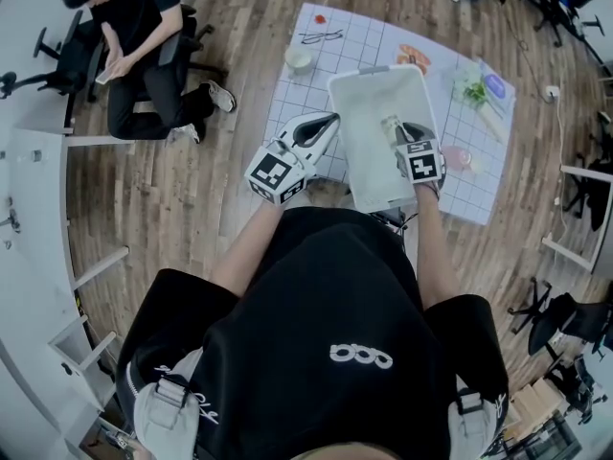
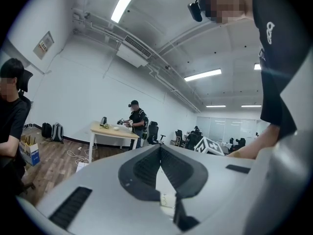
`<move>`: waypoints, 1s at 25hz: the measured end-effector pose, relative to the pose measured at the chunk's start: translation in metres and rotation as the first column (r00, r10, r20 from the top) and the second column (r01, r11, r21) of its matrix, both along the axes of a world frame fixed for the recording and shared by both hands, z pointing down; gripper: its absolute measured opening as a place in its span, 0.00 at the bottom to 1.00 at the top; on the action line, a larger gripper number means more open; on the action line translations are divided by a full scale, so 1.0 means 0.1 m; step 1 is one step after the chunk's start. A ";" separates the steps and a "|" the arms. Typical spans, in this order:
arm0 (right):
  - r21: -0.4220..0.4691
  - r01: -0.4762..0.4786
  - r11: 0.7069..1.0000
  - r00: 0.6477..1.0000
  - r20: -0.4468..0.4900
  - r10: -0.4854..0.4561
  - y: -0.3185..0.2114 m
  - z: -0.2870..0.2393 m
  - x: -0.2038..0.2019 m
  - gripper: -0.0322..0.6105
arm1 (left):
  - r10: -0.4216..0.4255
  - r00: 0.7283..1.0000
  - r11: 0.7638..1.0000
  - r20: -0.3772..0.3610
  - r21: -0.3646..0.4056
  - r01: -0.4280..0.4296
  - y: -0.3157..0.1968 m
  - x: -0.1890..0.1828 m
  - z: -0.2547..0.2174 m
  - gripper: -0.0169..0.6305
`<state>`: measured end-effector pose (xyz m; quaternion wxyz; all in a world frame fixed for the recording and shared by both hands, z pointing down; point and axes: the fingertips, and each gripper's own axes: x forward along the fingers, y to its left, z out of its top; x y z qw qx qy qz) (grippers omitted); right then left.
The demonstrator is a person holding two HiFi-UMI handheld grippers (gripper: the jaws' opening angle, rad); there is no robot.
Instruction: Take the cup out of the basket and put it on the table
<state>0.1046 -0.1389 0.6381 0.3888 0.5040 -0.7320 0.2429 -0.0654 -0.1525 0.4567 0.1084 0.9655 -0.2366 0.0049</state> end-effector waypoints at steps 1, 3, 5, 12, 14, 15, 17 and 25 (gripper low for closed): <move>-0.032 0.006 0.999 1.000 -0.012 -0.007 -0.02 0.13 -0.01 0.10 | -0.002 1.000 1.000 0.000 -0.003 0.002 0.00 -0.01 0.01 0.04; -0.094 0.014 0.995 0.999 -0.041 -0.018 -0.09 0.40 -0.02 0.16 | -0.008 1.000 1.000 0.002 -0.007 0.008 -0.01 -0.04 0.05 0.04; -0.146 0.022 0.989 0.995 -0.091 -0.036 -0.18 0.63 -0.03 0.27 | -0.015 1.000 1.000 0.004 -0.014 0.015 -0.03 -0.08 0.08 0.04; -0.309 -0.003 0.951 0.971 -0.227 -0.070 -0.38 1.31 0.06 0.37 | -0.048 0.999 0.998 0.011 -0.036 0.049 -0.15 -0.26 0.14 0.04; -0.346 -0.014 0.938 0.967 -0.245 -0.076 -0.39 1.45 0.07 0.39 | -0.058 0.998 0.998 0.016 -0.037 0.059 -0.19 -0.30 0.14 0.04; -0.361 -0.020 0.932 0.964 -0.255 -0.078 -0.40 1.50 0.07 0.41 | -0.063 0.998 0.997 0.018 -0.037 0.064 -0.21 -0.32 0.14 0.04; -0.385 -0.041 0.922 0.956 -0.283 -0.076 -0.39 1.58 0.08 0.41 | -0.074 0.997 0.997 0.023 -0.038 0.074 -0.24 -0.37 0.14 0.04; -0.431 -0.091 0.898 0.949 -0.310 -0.053 -0.38 1.68 0.12 0.42 | -0.089 0.995 0.995 0.034 -0.042 0.091 -0.25 -0.42 0.15 0.04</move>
